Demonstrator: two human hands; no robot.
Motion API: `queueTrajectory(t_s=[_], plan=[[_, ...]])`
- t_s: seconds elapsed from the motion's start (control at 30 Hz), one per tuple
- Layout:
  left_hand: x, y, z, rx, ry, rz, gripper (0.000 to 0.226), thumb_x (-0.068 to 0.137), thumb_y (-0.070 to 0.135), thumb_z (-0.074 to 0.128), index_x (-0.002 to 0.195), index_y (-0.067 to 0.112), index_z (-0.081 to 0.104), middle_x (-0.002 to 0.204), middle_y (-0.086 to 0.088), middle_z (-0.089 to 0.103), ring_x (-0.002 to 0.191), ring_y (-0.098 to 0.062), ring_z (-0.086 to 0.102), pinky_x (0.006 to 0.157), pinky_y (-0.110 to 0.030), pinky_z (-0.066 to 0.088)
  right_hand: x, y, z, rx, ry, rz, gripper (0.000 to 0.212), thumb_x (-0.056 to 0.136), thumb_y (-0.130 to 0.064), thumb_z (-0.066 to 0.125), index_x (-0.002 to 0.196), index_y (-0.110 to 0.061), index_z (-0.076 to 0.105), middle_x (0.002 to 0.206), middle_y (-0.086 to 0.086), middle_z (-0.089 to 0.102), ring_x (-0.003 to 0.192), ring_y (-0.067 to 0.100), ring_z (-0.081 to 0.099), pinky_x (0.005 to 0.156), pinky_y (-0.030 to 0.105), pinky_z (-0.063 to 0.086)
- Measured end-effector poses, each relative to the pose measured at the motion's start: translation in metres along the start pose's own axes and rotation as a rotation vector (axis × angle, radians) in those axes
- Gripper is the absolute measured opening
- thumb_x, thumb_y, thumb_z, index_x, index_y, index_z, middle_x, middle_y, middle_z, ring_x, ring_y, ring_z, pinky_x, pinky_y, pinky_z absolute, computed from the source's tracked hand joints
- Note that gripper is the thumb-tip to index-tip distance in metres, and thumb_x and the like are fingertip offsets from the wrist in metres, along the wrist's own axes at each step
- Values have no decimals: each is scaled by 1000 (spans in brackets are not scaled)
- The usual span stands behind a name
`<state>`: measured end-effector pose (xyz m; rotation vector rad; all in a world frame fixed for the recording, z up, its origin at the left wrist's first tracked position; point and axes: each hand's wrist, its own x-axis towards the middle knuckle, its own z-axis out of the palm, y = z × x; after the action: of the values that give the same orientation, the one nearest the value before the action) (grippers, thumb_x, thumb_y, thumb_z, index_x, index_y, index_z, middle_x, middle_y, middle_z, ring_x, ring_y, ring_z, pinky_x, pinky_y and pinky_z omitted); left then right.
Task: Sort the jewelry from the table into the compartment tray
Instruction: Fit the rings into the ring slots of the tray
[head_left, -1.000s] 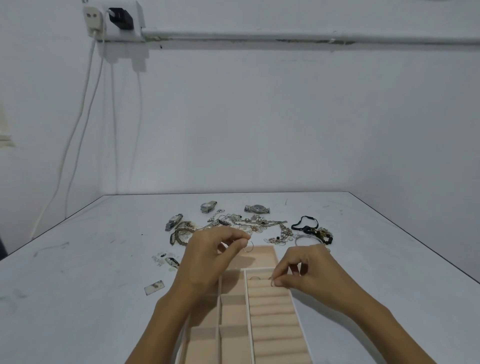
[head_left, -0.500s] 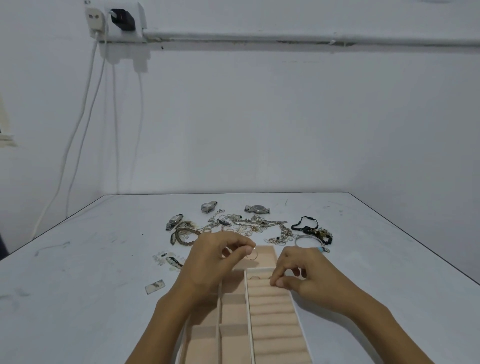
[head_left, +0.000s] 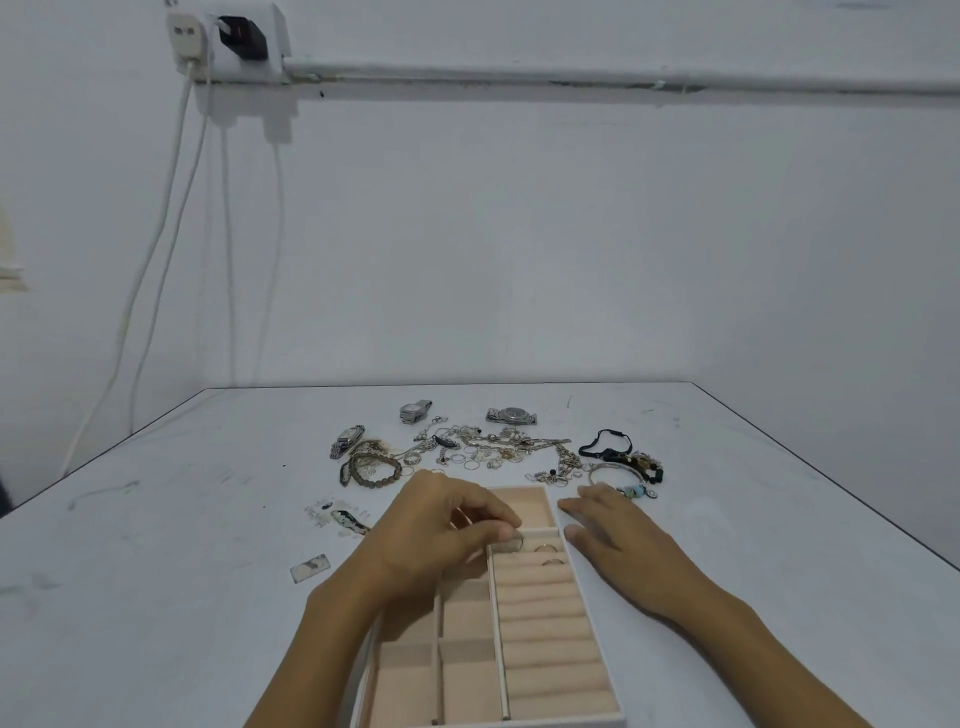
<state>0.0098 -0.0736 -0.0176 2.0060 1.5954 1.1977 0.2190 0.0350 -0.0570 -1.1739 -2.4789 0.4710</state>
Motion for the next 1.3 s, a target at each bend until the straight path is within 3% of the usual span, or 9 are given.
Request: queueTrajectory(t_s=[0.23,0.37,0.53,0.8,0.9,1.07,1.3], plan=[[-1,-1,-2,104,-112,22,9,79,31,74,88,29,78,79,16,74,72,-5,67,70,-28,55,-6,-10,-1,-87,4,5,44,103,-40,30,145,-31,35,158,-8,21,147,6,4,116,27,14],[-1,4,-4,160,-20,66,13,76,38,72,85,31,77,77,16,73,70,-3,66,66,-23,53,-7,-10,0,-116,10,-3,45,103,-40,28,146,-30,33,159,-6,19,148,7,3,116,26,13],[-1,1,-3,231,-96,49,19,75,47,68,89,38,76,78,23,72,73,-2,67,71,-32,55,-8,-9,1,-115,18,-8,44,103,-40,28,146,-31,34,159,-7,18,148,7,3,116,27,14],[0,-1,-3,236,-147,57,13,76,43,72,88,39,75,83,23,71,79,-3,66,72,-36,54,-7,-9,1,-126,20,-10,44,103,-40,28,146,-32,33,159,-7,18,148,7,3,116,26,14],[0,0,-3,246,-169,78,13,77,41,71,89,41,75,86,21,70,81,-2,65,70,-33,53,-8,-9,1,-130,21,-11,44,103,-40,27,146,-32,33,159,-7,18,148,7,3,116,26,14],[-2,1,-3,255,-181,72,14,81,29,69,89,38,75,88,20,68,77,3,60,65,-17,42,-8,-11,0,-135,22,-15,45,103,-40,28,146,-32,33,159,-6,17,148,7,3,116,25,13],[-1,-2,-3,235,-175,38,14,80,32,67,89,41,74,87,21,69,84,-1,64,76,-34,53,-8,-11,1,-132,19,-12,45,103,-40,28,146,-32,33,159,-6,18,148,7,4,116,25,12]])
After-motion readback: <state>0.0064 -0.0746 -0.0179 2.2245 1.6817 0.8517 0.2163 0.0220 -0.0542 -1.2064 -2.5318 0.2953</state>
